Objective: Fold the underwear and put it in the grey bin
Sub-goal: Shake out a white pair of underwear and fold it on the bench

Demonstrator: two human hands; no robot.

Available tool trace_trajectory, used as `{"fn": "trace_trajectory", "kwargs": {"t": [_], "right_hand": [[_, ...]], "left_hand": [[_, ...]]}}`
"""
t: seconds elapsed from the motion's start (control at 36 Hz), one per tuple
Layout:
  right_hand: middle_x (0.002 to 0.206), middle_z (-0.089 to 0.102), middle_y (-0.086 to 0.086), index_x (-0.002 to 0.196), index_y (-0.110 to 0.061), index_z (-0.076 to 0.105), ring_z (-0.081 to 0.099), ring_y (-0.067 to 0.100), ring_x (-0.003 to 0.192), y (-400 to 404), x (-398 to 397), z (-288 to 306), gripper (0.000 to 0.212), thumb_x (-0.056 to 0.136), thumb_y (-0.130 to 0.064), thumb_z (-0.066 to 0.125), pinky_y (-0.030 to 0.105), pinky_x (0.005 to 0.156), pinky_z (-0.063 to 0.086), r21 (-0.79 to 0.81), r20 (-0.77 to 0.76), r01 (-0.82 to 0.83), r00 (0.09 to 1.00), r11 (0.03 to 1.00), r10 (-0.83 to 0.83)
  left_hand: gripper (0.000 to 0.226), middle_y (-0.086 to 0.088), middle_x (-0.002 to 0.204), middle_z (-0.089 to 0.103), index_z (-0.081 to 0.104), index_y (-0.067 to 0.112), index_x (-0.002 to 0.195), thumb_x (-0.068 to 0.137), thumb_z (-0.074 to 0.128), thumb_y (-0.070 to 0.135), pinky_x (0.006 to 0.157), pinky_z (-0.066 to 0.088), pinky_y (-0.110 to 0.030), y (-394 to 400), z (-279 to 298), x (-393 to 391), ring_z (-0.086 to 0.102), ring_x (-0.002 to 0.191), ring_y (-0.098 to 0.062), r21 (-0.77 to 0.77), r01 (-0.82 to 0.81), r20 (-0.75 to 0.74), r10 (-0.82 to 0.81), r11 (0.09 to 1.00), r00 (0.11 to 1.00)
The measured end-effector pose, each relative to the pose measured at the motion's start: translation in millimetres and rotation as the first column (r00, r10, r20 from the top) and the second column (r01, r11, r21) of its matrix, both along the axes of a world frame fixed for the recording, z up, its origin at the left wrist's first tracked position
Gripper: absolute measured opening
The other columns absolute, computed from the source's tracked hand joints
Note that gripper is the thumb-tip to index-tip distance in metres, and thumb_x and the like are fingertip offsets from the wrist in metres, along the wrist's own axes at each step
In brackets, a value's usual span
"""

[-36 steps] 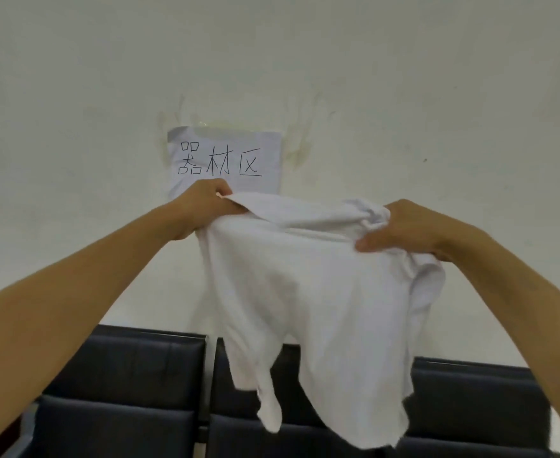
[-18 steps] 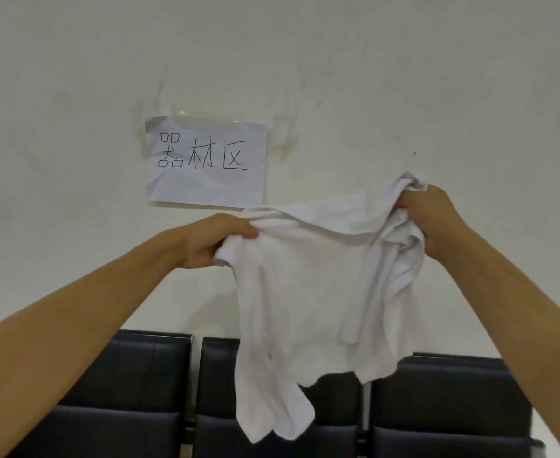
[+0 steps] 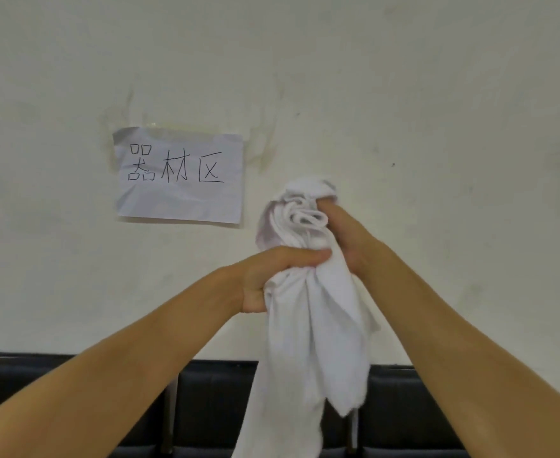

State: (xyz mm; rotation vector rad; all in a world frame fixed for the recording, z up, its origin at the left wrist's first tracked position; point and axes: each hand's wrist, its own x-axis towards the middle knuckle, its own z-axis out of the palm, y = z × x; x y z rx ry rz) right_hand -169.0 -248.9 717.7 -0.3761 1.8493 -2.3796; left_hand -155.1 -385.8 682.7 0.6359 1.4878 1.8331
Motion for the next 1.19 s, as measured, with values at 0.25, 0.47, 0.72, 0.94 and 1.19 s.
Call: {"fn": "trace_trajectory", "kwargs": {"t": [0.25,0.47,0.72,0.94,1.19], "right_hand": [[0.140,0.049,0.015,0.132,-0.010,0.056,0.044,0.034,0.130,53,30,-91,0.089,0.067,-0.071,0.061,0.049,0.110,0.031,-0.138,0.195,-0.283,0.932,0.949,0.307],[0.124,0.063,0.011,0.125,-0.008,0.058,0.060,0.026,0.114,51,30,-91,0.045,0.082,-0.012,0.069,0.036,0.094,0.050,0.153,0.039,-0.157,0.987,0.976,0.153],[0.108,0.066,0.012,0.115,-0.013,0.064,0.059,0.028,0.097,43,18,-91,0.030,0.096,-0.030,0.050,0.040,0.084,0.047,0.130,0.137,0.059,0.988,0.990,-0.077],[0.091,0.063,0.009,0.085,-0.013,0.064,0.060,0.025,0.081,55,11,-79,0.012,0.087,-0.016,0.053,0.040,0.078,0.049,0.044,0.088,0.309,0.946,0.950,-0.312],[0.103,0.062,0.014,0.104,-0.007,0.059,0.061,0.026,0.088,58,7,-78,0.016,0.096,-0.019,0.053,0.042,0.079,0.054,-0.203,0.179,0.382,0.920,0.902,-0.350]], "left_hand": [[0.053,-0.006,0.059,0.067,0.068,0.005,0.054,0.097,0.045,0.027,0.053,0.055,-0.023,-3,32,-26,0.068,0.056,-0.017,0.373,-0.235,0.163,0.186,0.898,0.969],[0.022,-0.004,0.057,0.058,0.052,0.009,0.070,0.090,0.057,0.018,0.053,0.055,-0.024,-8,26,-50,0.063,0.052,-0.017,0.241,-0.457,0.283,0.389,0.856,0.877],[0.017,-0.020,0.084,0.071,0.068,-0.004,0.082,0.066,0.070,0.000,0.062,0.059,-0.036,-47,23,-50,0.071,0.073,-0.026,-0.035,-0.300,0.069,0.302,0.953,0.951],[0.068,-0.021,0.097,0.071,0.072,-0.008,0.091,0.026,0.095,0.000,0.066,0.059,-0.037,-106,19,-55,0.071,0.079,-0.028,-0.298,-0.214,0.005,0.225,0.931,0.974],[0.066,-0.014,0.099,0.071,0.075,0.000,0.081,0.020,0.097,0.008,0.067,0.059,-0.041,-152,6,-63,0.071,0.078,-0.025,-0.290,-0.417,0.029,0.443,0.862,0.896]]}}
